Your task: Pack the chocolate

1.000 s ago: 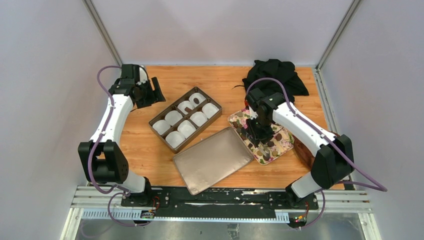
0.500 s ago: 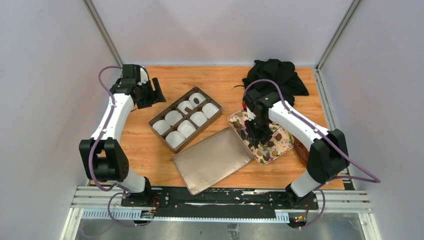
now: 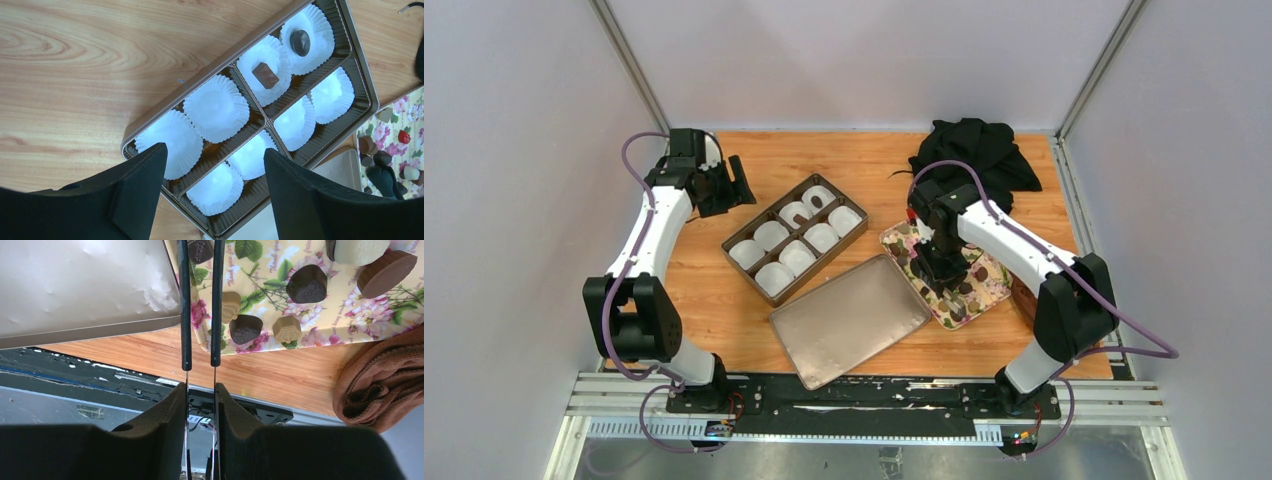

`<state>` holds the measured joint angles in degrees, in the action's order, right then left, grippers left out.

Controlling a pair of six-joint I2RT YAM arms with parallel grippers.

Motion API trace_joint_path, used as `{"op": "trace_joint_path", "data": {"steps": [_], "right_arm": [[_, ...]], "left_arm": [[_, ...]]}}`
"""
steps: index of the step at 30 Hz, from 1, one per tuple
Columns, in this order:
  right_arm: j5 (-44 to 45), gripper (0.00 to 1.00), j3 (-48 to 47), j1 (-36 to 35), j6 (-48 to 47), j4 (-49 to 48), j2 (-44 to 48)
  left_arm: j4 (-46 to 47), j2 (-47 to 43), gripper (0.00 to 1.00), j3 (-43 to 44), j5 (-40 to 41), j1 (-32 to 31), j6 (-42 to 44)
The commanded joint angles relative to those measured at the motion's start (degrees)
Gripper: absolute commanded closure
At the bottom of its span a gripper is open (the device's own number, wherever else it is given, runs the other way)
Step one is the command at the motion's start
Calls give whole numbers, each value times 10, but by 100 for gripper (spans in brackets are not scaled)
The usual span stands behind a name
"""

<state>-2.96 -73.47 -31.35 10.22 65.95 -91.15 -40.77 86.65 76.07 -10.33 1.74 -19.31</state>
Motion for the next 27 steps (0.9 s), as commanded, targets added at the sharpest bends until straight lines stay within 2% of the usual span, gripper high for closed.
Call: {"op": "trace_joint_path", "data": {"steps": [1, 3, 8, 14, 19, 27], "right_arm": [[12, 84, -25, 4, -17, 40, -1], [16, 92, -43, 4, -17, 53, 2], [19, 100, -114, 3, -20, 87, 6], [-13, 100, -240, -12, -17, 108, -18], [-50, 100, -376, -73, -4, 100, -95], [-90, 100, -573, -161, -25, 80, -252]], "left_arm": [[8, 1, 24, 8, -4, -2, -2], [9, -1, 24, 7, -5, -2, -2], [8, -3, 24, 4, -1, -2, -3], [8, -8, 23, -3, 26, -2, -12], [-14, -8, 23, -5, 72, 5, -30], [-25, -40, 22, -27, 86, 39, -35]]}}
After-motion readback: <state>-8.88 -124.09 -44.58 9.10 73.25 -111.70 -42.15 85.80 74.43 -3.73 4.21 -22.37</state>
